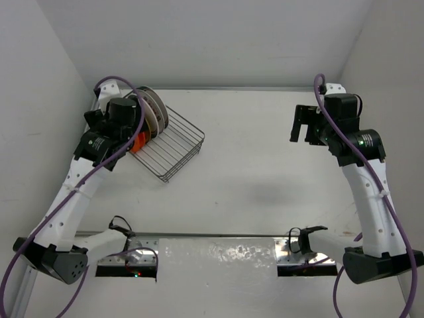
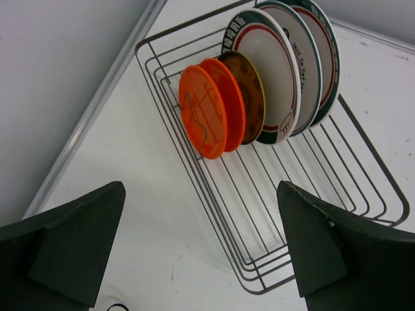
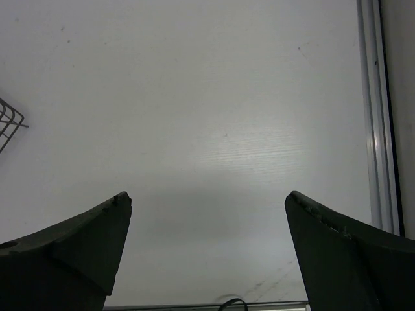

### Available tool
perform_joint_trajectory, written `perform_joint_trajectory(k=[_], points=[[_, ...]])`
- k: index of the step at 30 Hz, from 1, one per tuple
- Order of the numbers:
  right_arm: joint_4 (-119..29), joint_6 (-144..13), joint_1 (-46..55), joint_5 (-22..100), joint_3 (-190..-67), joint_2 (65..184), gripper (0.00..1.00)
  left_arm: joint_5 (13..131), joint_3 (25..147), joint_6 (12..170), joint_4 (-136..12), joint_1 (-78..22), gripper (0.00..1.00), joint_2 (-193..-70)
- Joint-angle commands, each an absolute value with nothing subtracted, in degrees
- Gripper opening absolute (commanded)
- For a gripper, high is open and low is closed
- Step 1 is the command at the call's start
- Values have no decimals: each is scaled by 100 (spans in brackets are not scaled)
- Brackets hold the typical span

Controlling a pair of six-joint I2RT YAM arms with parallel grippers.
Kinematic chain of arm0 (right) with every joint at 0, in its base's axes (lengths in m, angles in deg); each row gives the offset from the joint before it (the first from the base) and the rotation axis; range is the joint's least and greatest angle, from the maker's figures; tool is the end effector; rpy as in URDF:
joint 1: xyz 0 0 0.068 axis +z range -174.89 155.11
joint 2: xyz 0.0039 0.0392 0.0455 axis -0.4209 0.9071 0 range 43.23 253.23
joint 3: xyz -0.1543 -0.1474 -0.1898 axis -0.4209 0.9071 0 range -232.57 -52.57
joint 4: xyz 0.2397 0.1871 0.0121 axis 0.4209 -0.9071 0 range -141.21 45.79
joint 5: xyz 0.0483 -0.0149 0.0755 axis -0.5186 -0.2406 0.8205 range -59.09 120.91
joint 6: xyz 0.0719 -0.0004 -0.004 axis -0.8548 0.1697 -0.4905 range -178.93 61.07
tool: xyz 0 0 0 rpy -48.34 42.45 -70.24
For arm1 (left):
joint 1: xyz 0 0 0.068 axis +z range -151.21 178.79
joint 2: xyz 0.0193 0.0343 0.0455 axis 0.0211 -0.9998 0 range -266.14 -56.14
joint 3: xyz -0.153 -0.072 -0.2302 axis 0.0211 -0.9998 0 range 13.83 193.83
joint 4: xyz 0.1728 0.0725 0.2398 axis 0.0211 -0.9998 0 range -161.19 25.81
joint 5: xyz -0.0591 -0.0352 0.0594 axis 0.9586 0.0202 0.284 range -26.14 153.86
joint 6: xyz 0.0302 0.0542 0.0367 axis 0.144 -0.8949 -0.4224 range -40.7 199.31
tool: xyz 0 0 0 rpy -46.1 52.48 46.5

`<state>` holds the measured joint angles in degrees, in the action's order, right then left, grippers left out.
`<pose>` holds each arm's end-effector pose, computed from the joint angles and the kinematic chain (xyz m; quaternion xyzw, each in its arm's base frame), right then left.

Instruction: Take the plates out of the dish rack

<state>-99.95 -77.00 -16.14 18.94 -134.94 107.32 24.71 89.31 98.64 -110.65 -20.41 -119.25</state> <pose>0.2596 0.0276 0.4305 0.1184 0.8851 0.0111 0.4499 0.2626 -0.0516 0.4142 -0.1581 0.8321 0.1337 0.5146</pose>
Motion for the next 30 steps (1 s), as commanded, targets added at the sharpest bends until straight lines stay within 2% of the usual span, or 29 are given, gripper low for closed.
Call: perform_joint_trajectory(k=[1, 4, 8, 10, 11, 12, 19, 25, 26, 30], points=[[-9818, -7827, -1593, 1957, -13431, 10835, 99, 2168, 9223, 9996, -11078, -2072, 100, -12030], [-9791, -7818, -1593, 2001, -13378, 10835, 99, 2106, 9266, 10224, -11130, -2054, 100, -12126], [-9685, -7888, -1593, 2422, -13203, 10853, 99, 2720, 9373, 10882, -11070, -1581, 100, -12354], [-9659, -7985, -1593, 2878, -13097, 10905, 99, 3552, 9128, 10989, -10596, -783, 98, -12652], [-9642, -8011, -1601, 3019, -13062, 10923, 99, 4348, 9100, 10937, -10377, -501, 95, -12837], [-9633, -8029, -1593, 3073, -13018, 10967, 99, 4452, 9169, 10954, -10209, -333, 90, -13047], [-9641, -7959, -1584, 3311, -12947, 10783, 99, 4496, 9943, 11112, -9830, 90, 78, -14971], [-9685, -7915, -1549, 3337, -12833, 10677, 99, 4611, 9987, 11200, -9521, 257, 68, -15659], [-9685, -7915, -1549, 3346, -12859, 10677, 99, 4585, 9988, 11217, -9539, 275, 62, -15695], [-9720, -7880, -1540, 3302, -12886, 10686, 99, 4584, 9698, 11305, -9364, 310, 60, -15458]])
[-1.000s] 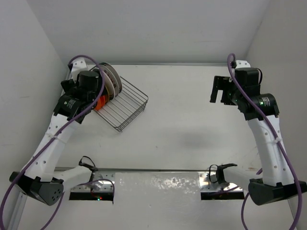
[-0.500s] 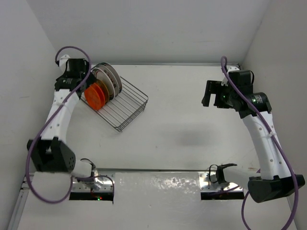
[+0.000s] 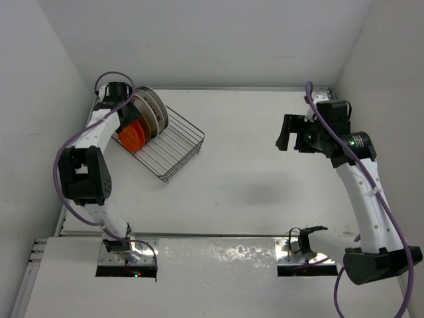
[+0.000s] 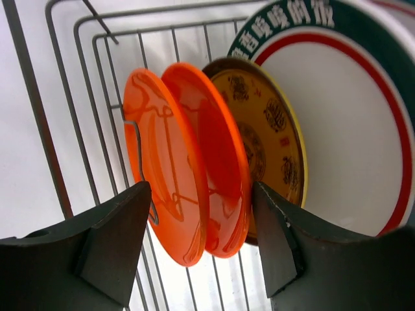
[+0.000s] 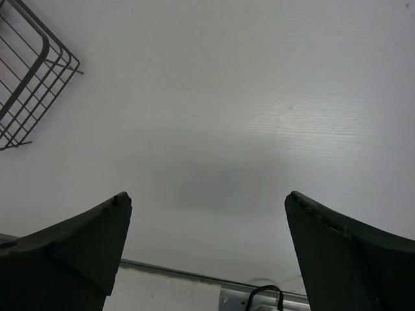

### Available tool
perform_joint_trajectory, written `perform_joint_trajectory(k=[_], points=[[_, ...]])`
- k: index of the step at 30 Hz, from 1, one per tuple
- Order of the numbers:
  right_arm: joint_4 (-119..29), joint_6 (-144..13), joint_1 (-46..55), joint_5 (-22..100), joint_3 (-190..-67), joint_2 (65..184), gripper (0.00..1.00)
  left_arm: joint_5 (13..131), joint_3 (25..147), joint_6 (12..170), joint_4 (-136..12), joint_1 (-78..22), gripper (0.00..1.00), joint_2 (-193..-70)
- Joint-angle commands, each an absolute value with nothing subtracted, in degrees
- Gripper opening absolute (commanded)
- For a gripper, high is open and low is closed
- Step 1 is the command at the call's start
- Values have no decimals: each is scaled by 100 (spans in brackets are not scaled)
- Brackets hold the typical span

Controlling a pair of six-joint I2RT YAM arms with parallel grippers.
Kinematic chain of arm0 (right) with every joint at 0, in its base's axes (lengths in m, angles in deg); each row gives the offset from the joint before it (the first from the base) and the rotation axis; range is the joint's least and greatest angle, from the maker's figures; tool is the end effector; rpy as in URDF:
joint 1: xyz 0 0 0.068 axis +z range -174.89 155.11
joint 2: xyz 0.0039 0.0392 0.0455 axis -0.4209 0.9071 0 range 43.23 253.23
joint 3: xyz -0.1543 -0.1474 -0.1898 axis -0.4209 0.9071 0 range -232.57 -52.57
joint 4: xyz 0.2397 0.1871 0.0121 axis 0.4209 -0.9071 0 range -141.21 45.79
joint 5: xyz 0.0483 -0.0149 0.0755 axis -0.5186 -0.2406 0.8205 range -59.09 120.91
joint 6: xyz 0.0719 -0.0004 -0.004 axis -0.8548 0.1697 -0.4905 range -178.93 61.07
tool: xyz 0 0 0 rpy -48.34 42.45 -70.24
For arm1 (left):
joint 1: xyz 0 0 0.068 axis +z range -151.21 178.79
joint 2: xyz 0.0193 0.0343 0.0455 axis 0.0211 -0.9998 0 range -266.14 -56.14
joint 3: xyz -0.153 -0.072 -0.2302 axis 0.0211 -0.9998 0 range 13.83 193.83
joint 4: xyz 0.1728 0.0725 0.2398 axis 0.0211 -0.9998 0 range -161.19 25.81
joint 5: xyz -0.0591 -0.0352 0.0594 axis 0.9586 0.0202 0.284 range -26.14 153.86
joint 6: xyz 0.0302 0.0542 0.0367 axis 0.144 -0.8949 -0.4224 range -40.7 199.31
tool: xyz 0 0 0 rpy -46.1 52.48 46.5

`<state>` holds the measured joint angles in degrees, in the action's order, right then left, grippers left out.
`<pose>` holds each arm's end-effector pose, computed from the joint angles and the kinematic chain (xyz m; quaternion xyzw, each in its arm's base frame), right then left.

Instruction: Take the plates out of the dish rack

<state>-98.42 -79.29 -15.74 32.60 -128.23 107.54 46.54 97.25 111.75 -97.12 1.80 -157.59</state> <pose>0.2669 0.0449 0.3885 0.0836 0.9127 0.1149 0.3832 0.4506 0.0415 0.2508 -0.3317 0.8722 0.0534 0.3555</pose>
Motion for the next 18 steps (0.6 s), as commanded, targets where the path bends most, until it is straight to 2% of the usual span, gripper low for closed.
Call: perform_joint_trajectory(k=[1, 4, 7, 10, 15, 17, 18], points=[[-9729, -7871, -1540, 3302, -12868, 10686, 99, 4645, 9637, 11297, -9242, 310, 60, -15397], [-9729, -7862, -1540, 3293, -12842, 10721, 99, 4733, 9531, 11306, -9118, 310, 62, -15159], [-9729, -7871, -1540, 3284, -12842, 10756, 99, 4901, 9460, 11270, -8925, 310, 70, -14931], [-9712, -7862, -1540, 3302, -12859, 10809, 99, 4840, 9407, 11279, -8941, 319, 70, -14790], [-9685, -7897, -1549, 3390, -12886, 10879, 99, 4664, 9188, 11341, -8986, 319, 64, -14816], [-9677, -7888, -1540, 3407, -12921, 10905, 99, 4646, 9135, 11376, -8968, 345, 56, -14886], [-9685, -7897, -1549, 3407, -12930, 10914, 99, 4663, 9144, 11376, -8960, 362, 56, -14921]])
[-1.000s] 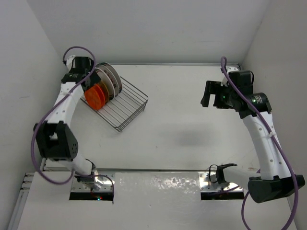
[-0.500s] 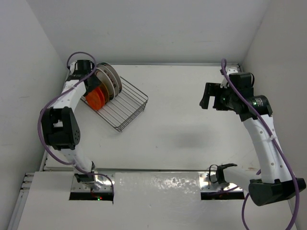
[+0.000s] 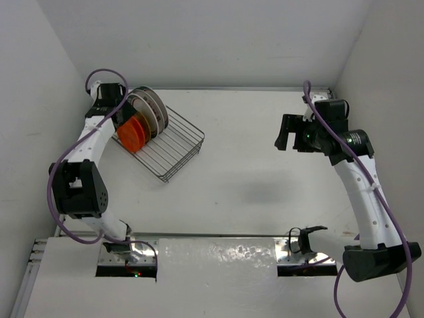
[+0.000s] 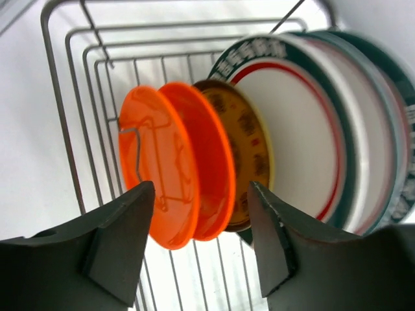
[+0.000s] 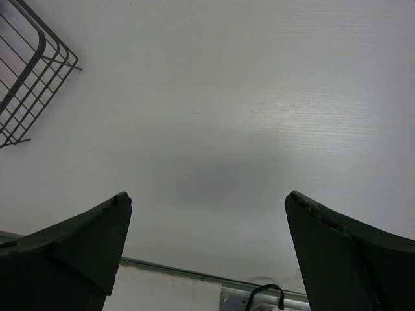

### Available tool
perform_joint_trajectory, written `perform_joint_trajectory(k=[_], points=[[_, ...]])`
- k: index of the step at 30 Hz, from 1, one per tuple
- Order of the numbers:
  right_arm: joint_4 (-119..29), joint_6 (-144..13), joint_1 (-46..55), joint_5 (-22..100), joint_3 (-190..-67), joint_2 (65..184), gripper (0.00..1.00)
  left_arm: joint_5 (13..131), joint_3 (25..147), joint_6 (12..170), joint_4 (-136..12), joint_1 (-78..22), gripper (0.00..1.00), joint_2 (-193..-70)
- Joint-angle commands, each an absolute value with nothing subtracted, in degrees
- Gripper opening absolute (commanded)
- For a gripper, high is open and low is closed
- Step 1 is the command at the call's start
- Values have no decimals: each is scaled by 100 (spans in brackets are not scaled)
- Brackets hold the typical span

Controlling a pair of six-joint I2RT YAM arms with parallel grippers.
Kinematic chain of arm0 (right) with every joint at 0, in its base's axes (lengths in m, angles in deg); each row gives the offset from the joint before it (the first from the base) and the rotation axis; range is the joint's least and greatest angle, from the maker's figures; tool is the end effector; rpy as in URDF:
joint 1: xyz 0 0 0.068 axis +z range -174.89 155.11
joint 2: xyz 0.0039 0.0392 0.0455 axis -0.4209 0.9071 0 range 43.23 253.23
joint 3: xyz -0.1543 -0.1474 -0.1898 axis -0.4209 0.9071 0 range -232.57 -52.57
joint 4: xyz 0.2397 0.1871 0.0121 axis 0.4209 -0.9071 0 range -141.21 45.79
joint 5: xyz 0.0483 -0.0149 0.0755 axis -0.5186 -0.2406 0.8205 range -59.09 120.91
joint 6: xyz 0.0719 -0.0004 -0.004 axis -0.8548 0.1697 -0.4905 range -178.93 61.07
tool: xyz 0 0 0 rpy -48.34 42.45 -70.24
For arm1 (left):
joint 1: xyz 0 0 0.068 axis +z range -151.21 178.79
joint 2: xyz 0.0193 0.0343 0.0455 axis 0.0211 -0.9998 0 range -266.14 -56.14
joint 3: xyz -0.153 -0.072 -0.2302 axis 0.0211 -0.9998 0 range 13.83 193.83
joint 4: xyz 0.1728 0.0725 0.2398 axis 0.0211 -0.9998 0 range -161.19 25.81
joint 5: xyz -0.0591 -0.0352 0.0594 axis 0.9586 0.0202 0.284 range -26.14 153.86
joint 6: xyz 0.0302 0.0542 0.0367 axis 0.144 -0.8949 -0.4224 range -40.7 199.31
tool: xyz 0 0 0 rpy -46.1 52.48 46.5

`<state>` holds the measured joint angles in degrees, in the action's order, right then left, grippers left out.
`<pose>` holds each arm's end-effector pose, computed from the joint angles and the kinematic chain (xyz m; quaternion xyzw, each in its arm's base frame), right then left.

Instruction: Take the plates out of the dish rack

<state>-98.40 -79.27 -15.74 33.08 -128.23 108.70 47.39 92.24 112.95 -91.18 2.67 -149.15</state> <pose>0.2723 0.0463 0.3834 0.0823 0.9167 0.1163 0.3733 0.4266 0.0459 0.2882 -0.3460 0.8358 0.0221 0.4257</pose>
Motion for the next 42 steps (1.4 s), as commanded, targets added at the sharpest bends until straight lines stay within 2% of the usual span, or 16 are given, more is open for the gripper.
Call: perform_joint_trajectory(k=[1, 3, 9, 16, 17, 19, 30, 32, 33, 34, 36, 37, 40, 42], points=[[-9694, -7897, -1540, 3416, -12956, 10923, 99, 4672, 9161, 11358, -8916, 363, 56, -14965], [-9677, -7915, -1549, 3442, -12965, 10958, 99, 4655, 9249, 11358, -8924, 371, 56, -15167], [-9668, -7959, -1549, 3486, -12965, 10967, 99, 4725, 9091, 11429, -8837, 389, 47, -15449], [-9676, -7994, -1540, 3451, -13061, 10976, 99, 4664, 9135, 11525, -8889, 398, 15, -15467], [-9685, -7985, -1549, 3434, -13079, 10976, 99, 4672, 9239, 11438, -8898, 398, 13, -15345], [-9711, -7985, -1549, 3372, -13132, 10985, 99, 4742, 9607, 11262, -9003, 389, 2, -15221], [-9896, -8545, -1549, 3108, -13676, 11151, 99, 5331, 10611, 9102, -8925, 153, 0, -14088], [-9800, -9152, -1540, 3108, -14001, 11353, 99, 5139, 10708, 8102, -8767, -785, 0, -13877], [-9713, -9380, -1540, 3169, -14089, 11424, 99, 4990, 10682, 7080, -8696, -1232, 0, -13823], [-9616, -9826, -1540, 3257, -14307, 11590, 99, 4519, 10630, 6547, -8617, -2298, 0, -13797], [-9475, -10146, -1549, 3511, -14668, 11853, 99, 4007, 10559, 5136, -8617, -3350, 0, -13866], [-9535, -10278, -1583, 3548, -15227, 12011, 99, 3526, 10533, 4761, -8617, -4190, 0, -13945], [-9922, -10638, -1785, 3749, -16187, 12636, 99, 3441, 10094, 3950, -8459, -5214, 0, -14025], [-9801, -10920, -1970, 4048, -16296, 12812, 99, 3608, 10172, 3870, -8651, -5533, 0, -14244]])
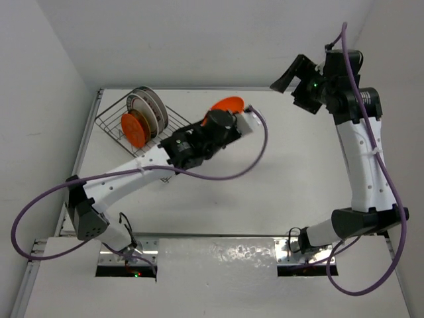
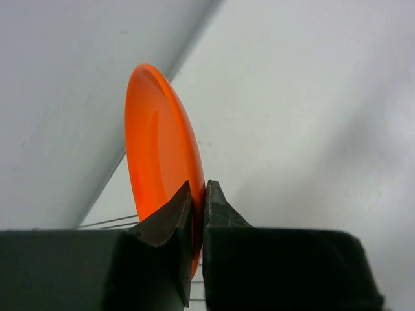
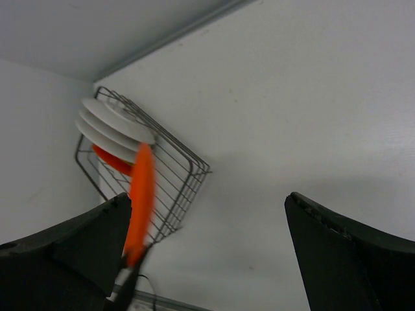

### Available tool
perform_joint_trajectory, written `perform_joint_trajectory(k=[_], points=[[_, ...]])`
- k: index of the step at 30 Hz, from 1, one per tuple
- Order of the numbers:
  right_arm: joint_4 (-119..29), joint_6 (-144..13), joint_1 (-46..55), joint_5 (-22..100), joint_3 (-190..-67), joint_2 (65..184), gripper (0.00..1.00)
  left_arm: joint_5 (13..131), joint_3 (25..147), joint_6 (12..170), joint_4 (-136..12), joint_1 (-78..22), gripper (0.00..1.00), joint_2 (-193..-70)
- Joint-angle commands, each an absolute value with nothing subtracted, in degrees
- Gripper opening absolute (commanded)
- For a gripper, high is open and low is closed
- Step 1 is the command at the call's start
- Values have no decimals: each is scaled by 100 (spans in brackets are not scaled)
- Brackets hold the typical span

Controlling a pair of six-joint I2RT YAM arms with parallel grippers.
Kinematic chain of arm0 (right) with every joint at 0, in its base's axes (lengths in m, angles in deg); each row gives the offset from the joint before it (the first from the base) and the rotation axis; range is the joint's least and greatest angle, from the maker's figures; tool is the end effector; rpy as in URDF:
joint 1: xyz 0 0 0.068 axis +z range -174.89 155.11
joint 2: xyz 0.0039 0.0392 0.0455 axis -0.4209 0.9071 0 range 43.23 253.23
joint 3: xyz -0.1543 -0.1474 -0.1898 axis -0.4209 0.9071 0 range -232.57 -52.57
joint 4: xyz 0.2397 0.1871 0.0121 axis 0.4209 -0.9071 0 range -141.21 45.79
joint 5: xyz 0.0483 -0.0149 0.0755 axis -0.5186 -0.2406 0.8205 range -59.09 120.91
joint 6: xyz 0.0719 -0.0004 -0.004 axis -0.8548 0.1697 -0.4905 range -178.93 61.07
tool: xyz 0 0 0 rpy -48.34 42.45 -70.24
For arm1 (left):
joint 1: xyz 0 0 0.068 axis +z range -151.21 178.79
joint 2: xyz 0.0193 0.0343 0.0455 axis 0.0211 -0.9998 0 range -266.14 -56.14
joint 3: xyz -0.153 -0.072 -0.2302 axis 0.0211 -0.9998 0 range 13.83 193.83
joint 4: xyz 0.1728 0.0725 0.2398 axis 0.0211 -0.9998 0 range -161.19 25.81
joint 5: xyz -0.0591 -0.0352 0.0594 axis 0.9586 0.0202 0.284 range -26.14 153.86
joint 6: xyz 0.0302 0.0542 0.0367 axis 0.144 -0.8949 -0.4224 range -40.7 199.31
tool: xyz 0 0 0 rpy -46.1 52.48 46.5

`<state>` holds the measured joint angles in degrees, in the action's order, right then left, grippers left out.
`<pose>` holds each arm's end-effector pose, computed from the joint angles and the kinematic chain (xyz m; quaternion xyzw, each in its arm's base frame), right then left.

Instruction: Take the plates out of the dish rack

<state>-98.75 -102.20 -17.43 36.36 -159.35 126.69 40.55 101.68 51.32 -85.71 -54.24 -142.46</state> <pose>0.3417 0.0506 0.4898 0.2453 0.8353 0.2474 0.4252 0.2665 -0.3148 0.4139 0.4329 0.6852 0.0398 0.5843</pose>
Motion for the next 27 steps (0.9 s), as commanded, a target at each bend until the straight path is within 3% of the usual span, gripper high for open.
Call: perform_joint_trajectory(k=[1, 7, 11, 17, 18, 19, 21, 24, 27], points=[[-9713, -11025, -1988, 4240, -16235, 12822, 99, 3687, 10250, 3879, -8695, -5805, 0, -14306], [-9730, -10816, -1970, 4778, -15596, 13129, 98, 3793, 10593, 3738, -8643, -6527, 0, -14728], [-9161, -10701, -1970, 5311, -14900, 13086, 91, 4074, 10778, 3808, -8608, -6642, 0, -14947], [-8964, -10640, -1970, 5719, -14503, 13165, 61, 4111, 10717, 3914, -8240, -6642, 0, -15150], [-8947, -10648, -1979, 5745, -14407, 13164, 44, 4066, 10665, 3905, -8065, -6642, 0, -15159], [-8904, -10674, -2005, 5771, -14345, 13164, 33, 4057, 10621, 3914, -7976, -6642, 0, -15159], [-8719, -10788, -2075, 5868, -14126, 13164, 0, 4013, 10480, 3931, -7626, -6607, 8, -15133], [-8237, -11148, -2225, 5973, -13732, 13147, 0, 3951, 10304, 4089, -7369, -6520, 14, -15167], [-7709, -11588, -2409, 6229, -13466, 13226, 0, 3916, 10207, 4432, -7141, -6362, 37, -15185]])
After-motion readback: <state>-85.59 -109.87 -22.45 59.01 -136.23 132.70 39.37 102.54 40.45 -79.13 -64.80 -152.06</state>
